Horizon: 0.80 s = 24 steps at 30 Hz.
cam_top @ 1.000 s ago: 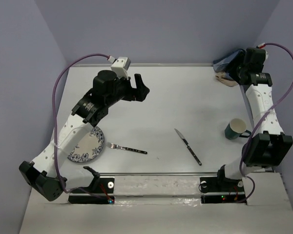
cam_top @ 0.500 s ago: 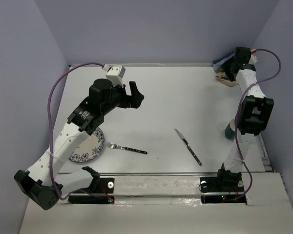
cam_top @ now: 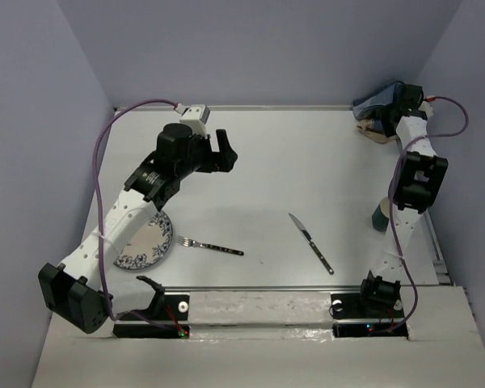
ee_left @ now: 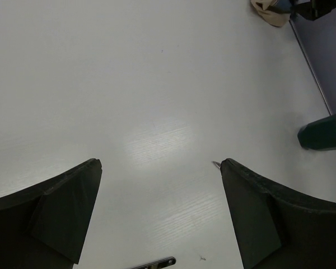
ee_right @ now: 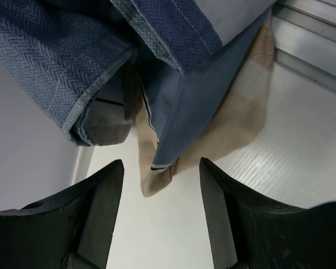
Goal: Set the dinner table for one person
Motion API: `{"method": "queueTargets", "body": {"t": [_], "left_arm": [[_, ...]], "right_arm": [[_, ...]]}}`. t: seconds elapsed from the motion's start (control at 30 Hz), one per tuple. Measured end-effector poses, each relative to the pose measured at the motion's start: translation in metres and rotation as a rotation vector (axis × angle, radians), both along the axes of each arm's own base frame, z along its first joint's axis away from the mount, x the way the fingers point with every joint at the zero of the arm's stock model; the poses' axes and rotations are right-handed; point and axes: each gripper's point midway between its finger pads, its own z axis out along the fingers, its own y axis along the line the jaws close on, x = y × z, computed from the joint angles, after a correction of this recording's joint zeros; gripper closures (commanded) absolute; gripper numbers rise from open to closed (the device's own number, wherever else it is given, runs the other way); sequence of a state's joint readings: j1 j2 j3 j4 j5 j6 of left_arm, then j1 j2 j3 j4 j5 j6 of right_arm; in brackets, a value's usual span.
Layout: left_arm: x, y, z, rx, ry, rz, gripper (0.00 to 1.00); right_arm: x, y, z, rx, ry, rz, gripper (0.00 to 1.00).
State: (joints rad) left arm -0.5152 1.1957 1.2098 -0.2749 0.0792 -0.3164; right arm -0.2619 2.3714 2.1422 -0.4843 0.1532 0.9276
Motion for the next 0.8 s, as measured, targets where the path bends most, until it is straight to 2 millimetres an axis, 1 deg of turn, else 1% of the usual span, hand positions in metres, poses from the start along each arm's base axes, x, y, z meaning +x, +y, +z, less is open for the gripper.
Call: {"method": "queueTargets", "body": {"t": [0.17,0.23,0.3,0.33,0.37,0.43,0.5,0.57,0.67,0.7,0.73,0.77,0.8], "left_arm": [[0.005,-0.004,-0.012,0.012,0.031,-0.008,0.01],[0.007,-0.004,-0.015,0.014,0.039,-0.007,0.02],[0.008,-0.004,-0.016,0.014,0.04,-0.007,0.02],[0.009,-0.003,-0.016,0.013,0.04,-0.004,0.02],[0.009,-0.003,-0.015,0.012,0.039,-0.002,0.02],[0.011,0.0,-0.014,0.01,0.036,0.006,0.02],[0.012,0.002,-0.014,0.008,0.034,0.011,0.02],[0.014,0.002,-0.013,0.004,0.031,0.015,0.02],[0.015,0.003,-0.012,0.003,0.029,0.019,0.02],[0.015,0.003,-0.012,0.003,0.029,0.02,0.03],[0.015,0.004,-0.012,0.004,0.028,0.021,0.03],[0.016,0.006,-0.012,0.007,0.027,0.032,0.03],[0.017,0.008,-0.011,0.008,0.026,0.04,0.03]], "right_arm": [[0.014,0.0,-0.014,0.021,-0.011,-0.001,0.42],[0.016,0.001,-0.022,0.032,-0.004,0.001,0.43],[0.018,0.003,-0.03,0.046,0.003,0.002,0.7],[0.018,0.003,-0.034,0.051,0.008,0.004,0.8],[0.018,0.004,-0.037,0.059,0.011,0.001,0.99],[0.017,0.005,-0.038,0.06,0.016,0.007,1.0],[0.019,0.005,-0.034,0.059,0.006,0.009,1.0],[0.024,0.005,-0.022,0.044,-0.013,0.028,1.0],[0.042,0.01,0.019,-0.018,-0.097,0.106,1.0],[0.05,0.016,0.042,-0.044,-0.147,0.152,1.0],[0.055,0.024,0.06,-0.063,-0.188,0.189,1.0],[0.061,0.035,0.08,-0.081,-0.237,0.229,1.0],[0.066,0.05,0.102,-0.1,-0.291,0.281,1.0]]}}
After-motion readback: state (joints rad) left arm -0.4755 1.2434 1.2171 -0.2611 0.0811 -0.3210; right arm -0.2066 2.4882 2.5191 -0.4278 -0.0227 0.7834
